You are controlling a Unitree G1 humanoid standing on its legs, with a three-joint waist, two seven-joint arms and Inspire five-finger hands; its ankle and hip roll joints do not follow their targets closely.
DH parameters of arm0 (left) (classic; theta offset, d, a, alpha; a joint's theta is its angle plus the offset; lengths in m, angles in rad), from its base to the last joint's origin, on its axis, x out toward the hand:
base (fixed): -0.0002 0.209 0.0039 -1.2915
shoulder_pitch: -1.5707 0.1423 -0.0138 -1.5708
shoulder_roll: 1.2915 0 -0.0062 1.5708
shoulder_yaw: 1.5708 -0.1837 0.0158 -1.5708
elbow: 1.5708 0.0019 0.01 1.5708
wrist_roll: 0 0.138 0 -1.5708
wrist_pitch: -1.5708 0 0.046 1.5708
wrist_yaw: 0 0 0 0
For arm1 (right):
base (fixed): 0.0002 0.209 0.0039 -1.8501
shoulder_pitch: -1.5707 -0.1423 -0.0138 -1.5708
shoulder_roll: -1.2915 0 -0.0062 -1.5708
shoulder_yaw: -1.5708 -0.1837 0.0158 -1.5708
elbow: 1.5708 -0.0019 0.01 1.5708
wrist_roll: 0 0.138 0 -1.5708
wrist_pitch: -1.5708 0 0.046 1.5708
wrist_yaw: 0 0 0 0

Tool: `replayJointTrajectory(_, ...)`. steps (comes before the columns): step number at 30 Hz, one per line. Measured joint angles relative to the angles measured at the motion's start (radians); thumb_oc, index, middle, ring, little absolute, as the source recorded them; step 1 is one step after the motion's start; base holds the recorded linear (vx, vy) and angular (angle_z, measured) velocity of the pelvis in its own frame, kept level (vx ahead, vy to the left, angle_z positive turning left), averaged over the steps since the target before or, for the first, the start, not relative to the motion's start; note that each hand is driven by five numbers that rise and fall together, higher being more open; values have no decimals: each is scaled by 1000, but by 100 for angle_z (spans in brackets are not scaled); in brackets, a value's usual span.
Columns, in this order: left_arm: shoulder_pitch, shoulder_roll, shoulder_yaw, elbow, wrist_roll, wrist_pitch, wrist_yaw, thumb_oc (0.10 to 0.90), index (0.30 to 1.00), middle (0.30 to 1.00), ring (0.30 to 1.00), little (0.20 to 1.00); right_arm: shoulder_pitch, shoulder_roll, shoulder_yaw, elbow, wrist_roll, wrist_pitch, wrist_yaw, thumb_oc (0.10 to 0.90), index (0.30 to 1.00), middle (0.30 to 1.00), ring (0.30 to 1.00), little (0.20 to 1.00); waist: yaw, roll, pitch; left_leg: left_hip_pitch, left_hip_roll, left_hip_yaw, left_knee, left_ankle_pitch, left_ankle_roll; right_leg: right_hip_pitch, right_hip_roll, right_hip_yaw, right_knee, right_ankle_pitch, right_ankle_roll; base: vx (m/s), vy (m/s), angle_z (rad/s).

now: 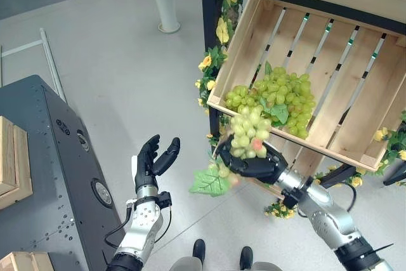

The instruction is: Pick up the fruits from the basket on one side to the basket on the other side

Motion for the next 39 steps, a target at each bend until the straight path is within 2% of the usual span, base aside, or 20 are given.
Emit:
replayJointTrajectory(5,11,0,8,17,0,0,-22,800,900,900,900,900,-140,-15,-67,-64,81,7,-23,400,300,300,300,300,8,-7,-5,8,3,6,0,-1,0,5,1,17,0,1,0,10,36,-3)
replayJointTrajectory(8,13,0,7,32,0,0,-41,800,900,900,900,900,-162,-9,-121,-64,149,6,-74,400,300,300,300,300,8,-23,-15,8,4,6,0,-1,0,5,2,18,0,1,0,4,5,-2)
replayJointTrajectory(13,13,0,3,41,0,0,-53,800,900,900,900,900,-174,-14,-139,-64,215,6,-121,400,300,300,300,300,0,-37,-24,11,4,8,0,-1,1,6,2,19,0,1,0,0,0,0)
replayJointTrajectory(17,11,1,0,54,0,0,-61,800,900,900,900,900,-189,-19,-146,-64,215,5,-161,400,300,300,300,300,-2,-37,-25,15,4,10,0,-1,1,10,3,21,0,1,0,4,7,-1)
replayJointTrajectory(20,12,1,-1,59,0,0,-61,800,900,900,900,900,-211,-26,-157,-54,199,-3,-234,400,300,300,300,300,-4,-38,-26,17,5,13,0,-1,1,11,3,24,0,2,0,4,11,-1)
replayJointTrajectory(28,12,11,-1,59,-1,0,-59,800,900,900,900,900,-212,-124,-195,116,-68,-18,-412,400,300,300,300,300,-6,-42,-30,18,5,28,0,-2,2,9,2,29,0,3,2,-5,7,-2)
replayJointTrajectory(36,12,13,-12,60,-1,0,-41,800,900,900,900,900,-214,-268,-195,273,-514,-36,-627,400,300,300,300,300,-11,-42,-30,22,4,31,0,-5,6,8,1,41,0,3,2,-8,13,-4)
replayJointTrajectory(39,12,14,-12,60,-3,0,-39,800,900,900,900,900,-234,-306,-192,341,-600,-36,-670,400,300,300,300,300,-14,-41,-30,22,4,31,-1,-5,6,9,2,42,0,4,3,0,0,0)
